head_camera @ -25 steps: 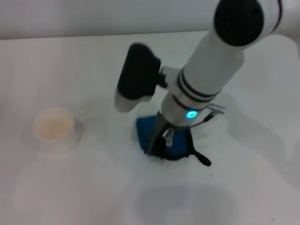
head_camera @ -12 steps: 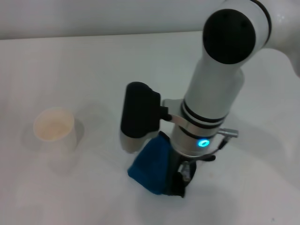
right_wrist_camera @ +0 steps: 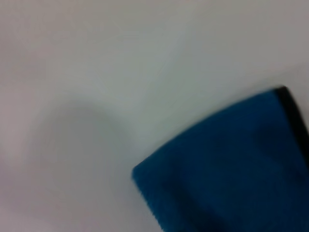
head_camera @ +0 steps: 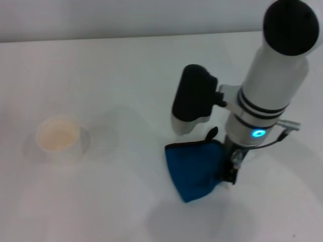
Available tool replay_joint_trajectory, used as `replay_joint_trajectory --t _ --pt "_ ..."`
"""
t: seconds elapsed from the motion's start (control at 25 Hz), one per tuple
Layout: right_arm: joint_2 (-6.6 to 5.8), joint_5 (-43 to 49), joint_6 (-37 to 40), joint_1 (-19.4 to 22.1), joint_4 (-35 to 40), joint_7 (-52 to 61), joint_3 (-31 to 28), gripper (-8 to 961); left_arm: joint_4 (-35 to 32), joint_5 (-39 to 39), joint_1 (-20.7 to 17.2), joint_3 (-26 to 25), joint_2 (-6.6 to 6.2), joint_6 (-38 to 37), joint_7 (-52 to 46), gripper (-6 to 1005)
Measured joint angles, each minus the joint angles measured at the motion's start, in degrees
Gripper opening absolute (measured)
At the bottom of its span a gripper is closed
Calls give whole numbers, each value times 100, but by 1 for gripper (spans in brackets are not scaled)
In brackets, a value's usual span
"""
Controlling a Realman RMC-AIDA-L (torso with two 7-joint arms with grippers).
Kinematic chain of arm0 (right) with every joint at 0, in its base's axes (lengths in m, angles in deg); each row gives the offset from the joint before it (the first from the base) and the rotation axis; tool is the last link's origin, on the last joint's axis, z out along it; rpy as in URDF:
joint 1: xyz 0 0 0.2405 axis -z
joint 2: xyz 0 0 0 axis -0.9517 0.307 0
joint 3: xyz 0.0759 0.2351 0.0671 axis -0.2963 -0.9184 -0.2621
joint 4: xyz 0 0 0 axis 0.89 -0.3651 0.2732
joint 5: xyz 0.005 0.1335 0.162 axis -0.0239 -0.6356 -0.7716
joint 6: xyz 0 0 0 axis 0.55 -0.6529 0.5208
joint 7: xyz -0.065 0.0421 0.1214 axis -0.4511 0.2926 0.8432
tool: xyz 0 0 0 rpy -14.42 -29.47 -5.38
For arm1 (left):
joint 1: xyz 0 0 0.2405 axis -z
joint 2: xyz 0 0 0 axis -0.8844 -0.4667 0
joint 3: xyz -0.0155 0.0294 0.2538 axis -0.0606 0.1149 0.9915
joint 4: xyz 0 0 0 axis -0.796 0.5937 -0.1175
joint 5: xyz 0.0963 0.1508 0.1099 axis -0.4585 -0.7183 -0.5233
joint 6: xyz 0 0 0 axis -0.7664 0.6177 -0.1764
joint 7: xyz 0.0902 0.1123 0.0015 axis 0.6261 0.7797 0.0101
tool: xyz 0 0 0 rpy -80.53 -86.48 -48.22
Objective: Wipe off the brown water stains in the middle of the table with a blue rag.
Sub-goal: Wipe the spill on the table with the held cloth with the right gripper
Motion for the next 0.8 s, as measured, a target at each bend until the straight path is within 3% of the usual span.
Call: replay_joint_trajectory --t 0.52,0.8 --pt "-29 958 -642 718 157 -151 -965 84 -52 33 75 -28 -24 -198 3 848" --pt "18 -442 -798 903 500 -922 -908 84 -54 35 148 -28 -26 -278 26 848"
